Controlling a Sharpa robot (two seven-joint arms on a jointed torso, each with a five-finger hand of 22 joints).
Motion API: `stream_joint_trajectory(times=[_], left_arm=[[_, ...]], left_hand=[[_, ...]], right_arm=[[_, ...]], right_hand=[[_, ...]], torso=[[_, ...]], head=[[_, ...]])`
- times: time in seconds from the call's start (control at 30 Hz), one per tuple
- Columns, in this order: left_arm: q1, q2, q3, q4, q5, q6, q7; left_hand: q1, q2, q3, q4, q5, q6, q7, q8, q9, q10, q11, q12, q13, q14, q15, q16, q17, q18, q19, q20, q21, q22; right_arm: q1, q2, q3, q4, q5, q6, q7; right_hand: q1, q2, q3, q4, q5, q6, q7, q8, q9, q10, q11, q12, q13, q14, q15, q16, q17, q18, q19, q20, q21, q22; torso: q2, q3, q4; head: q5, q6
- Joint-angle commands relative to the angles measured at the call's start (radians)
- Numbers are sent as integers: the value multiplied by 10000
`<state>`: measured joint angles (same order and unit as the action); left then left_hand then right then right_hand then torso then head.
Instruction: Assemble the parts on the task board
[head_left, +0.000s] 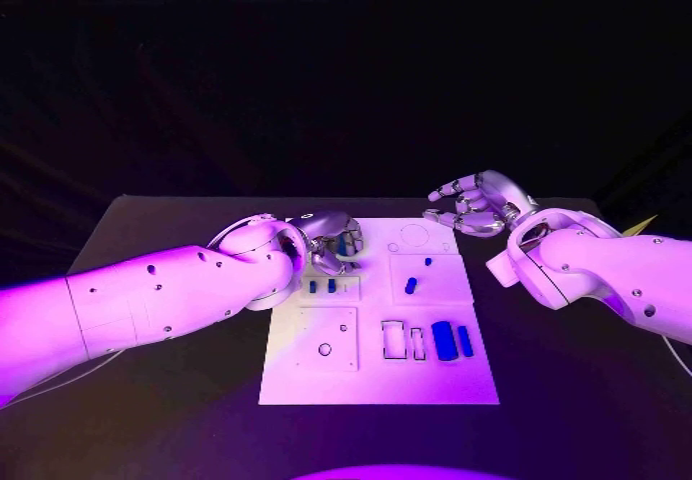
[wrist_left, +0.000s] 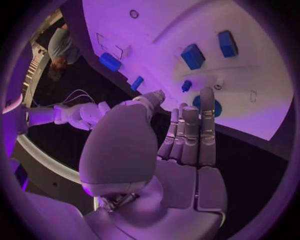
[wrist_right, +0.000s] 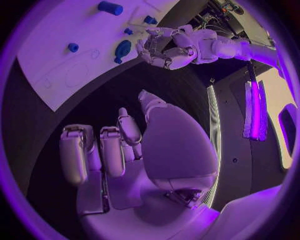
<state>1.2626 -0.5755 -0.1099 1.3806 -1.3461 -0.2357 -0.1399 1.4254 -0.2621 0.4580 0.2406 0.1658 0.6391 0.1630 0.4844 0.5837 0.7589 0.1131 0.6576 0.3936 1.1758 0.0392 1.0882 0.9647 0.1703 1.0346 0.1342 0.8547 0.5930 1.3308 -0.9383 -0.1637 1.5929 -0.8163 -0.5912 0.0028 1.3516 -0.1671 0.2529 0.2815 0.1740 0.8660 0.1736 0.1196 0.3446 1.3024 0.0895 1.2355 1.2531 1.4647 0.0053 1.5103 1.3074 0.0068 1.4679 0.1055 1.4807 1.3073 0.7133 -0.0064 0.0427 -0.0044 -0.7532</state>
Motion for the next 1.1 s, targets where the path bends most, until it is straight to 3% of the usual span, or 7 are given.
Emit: stream_joint_trajectory(times=[0.03, 0.27, 0.37, 0.47, 0.63, 1.1], left_arm=[[-12, 157, -4, -136, -1225, -128, 254], [-22, 378, -15, -360, -1451, 52, 159], [-22, 447, -17, -425, -1548, 302, 60], [-22, 509, -18, -473, -1675, 765, -92], [-21, 616, -18, -574, -1826, 1376, -349], [-23, 757, -17, -834, -1889, 1536, -605]], left_hand=[[173, 0, -165, 22, -46, 144, -53, -98, -266, -141, 36, -235, -279, 85, 47, 192, -81, 125, 98, 16, 133, 85], [456, 90, -299, 31, -33, 415, -181, -307, -742, -133, 77, -435, -652, 326, 84, 770, 32, 55, 352, 64, 703, 690], [632, 134, -163, 26, -22, 796, -231, -478, -1082, 32, 73, -477, -880, 783, 84, 1488, 466, -116, 922, 81, 1682, 1829], [716, 108, 33, 9, -16, 1211, -268, -654, -1343, 172, 36, -569, -1100, 985, 58, 1861, 594, -197, 1143, 82, 2217, 2435], [702, 45, 153, -10, -37, 1449, -341, -885, -1530, 382, -5, -660, -1282, 1262, 6, 2222, 837, -328, 1494, 80, 2813, 3184], [625, 5, 201, -13, -32, 1563, -212, -1098, -1667, 436, 38, -828, -1453, 1354, 36, 2372, 797, -367, 1569, 99, 3045, 3437]], right_arm=[[-12, 18, 2, 1, -20, 68, 134], [-18, 33, 2, 5, -19, 78, 136], [-19, 34, 2, 7, -19, 81, 133], [-20, 31, 2, 11, -19, 81, 131], [-20, 31, 3, 19, -20, 77, 130], [-20, 36, 3, 40, -20, 73, 133]], right_hand=[[-13, 22, 23, 0, 14, -69, -3, 33, -10, -31, -40, -33, 4, 775, 19, -22, 1506, 179, 599, 32, -17, 1954], [-13, 22, 23, 0, 14, -69, -3, 33, -10, -31, -40, -33, 4, 775, 19, -22, 1506, 179, 599, 32, -17, 1954], [-3, 24, 31, -9, 33, -70, -4, 37, -13, -14, -40, -9, 25, 779, 18, -12, 1526, 175, 605, 31, -5, 1964], [-3, 24, 31, -9, 33, -70, -4, 37, -13, -14, -40, -9, 25, 779, 18, -12, 1526, 175, 605, 31, -5, 1964], [-3, 24, 31, -9, 33, -70, -4, 37, -13, -14, -40, -9, 25, 779, 18, -12, 1526, 175, 605, 31, -5, 1964], [-3, 24, 31, -9, 33, -70, -4, 37, -13, -14, -40, -9, 25, 779, 18, -12, 1526, 175, 605, 31, -5, 1964]], torso=[[-5, 8, -3], [6, 16, -11], [14, 17, -22], [4, 23, -15], [7, 16, -5], [-6, 7, 6]], head=[[13, 1], [8, 22], [-2, 12], [-11, -16], [-36, -29], [-59, -50]])
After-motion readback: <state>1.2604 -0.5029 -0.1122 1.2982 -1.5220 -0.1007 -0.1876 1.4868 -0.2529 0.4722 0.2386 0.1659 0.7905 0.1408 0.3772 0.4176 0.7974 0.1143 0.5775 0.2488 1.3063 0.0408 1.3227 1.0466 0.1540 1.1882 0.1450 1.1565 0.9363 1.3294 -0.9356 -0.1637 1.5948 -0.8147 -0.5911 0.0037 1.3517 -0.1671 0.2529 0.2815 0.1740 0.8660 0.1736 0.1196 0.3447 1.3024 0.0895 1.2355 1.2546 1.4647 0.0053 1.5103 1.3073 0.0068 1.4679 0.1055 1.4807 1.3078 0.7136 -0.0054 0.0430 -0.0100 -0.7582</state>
